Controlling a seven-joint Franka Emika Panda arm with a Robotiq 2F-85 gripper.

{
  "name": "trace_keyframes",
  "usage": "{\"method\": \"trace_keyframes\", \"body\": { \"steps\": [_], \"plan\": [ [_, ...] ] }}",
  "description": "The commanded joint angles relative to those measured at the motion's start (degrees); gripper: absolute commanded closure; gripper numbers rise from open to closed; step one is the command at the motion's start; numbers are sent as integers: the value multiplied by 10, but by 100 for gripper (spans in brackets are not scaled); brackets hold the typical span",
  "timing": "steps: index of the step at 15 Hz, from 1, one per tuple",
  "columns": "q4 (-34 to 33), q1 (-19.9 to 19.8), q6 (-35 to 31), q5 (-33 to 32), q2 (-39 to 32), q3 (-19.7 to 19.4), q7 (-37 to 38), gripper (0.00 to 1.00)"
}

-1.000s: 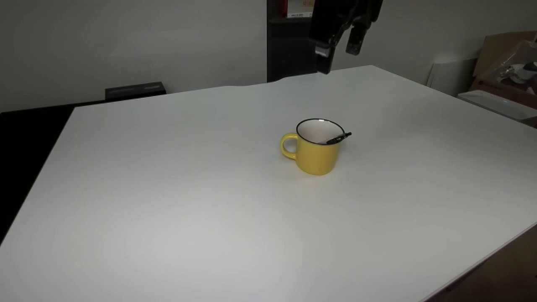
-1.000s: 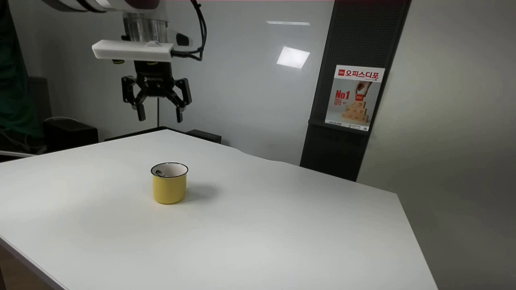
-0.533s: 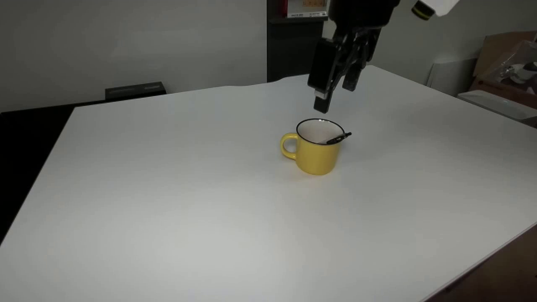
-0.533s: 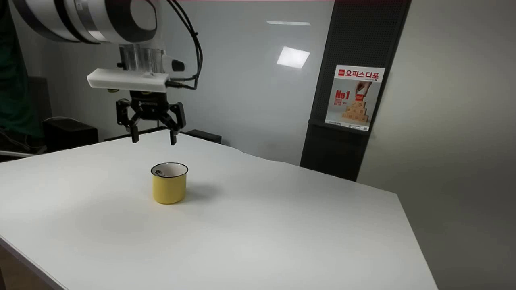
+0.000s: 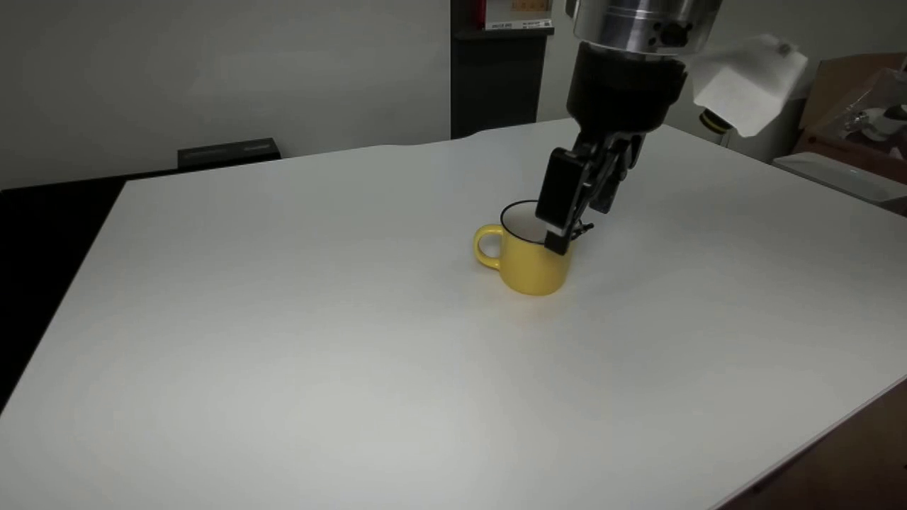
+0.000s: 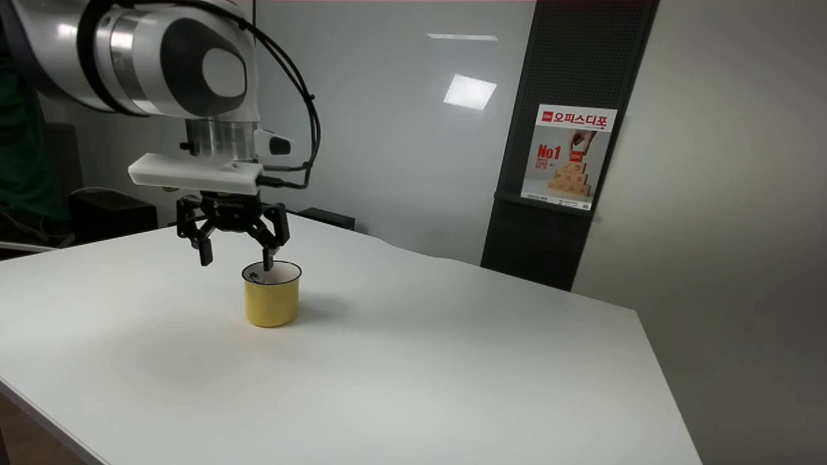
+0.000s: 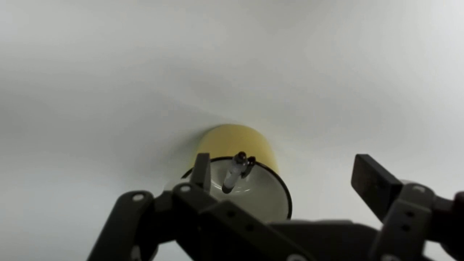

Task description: Take the pen out of the mug and put it on the table

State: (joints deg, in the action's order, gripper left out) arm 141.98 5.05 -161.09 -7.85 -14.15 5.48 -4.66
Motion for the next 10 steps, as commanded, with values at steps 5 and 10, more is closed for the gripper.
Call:
{"method": "trace_keyframes", "body": {
  "steps": [5, 10],
  "plan": [
    [0, 1, -25, 2, -16, -20, 13, 0],
    [-6, 2, -34, 0, -29, -26, 13, 0]
  ]
}}
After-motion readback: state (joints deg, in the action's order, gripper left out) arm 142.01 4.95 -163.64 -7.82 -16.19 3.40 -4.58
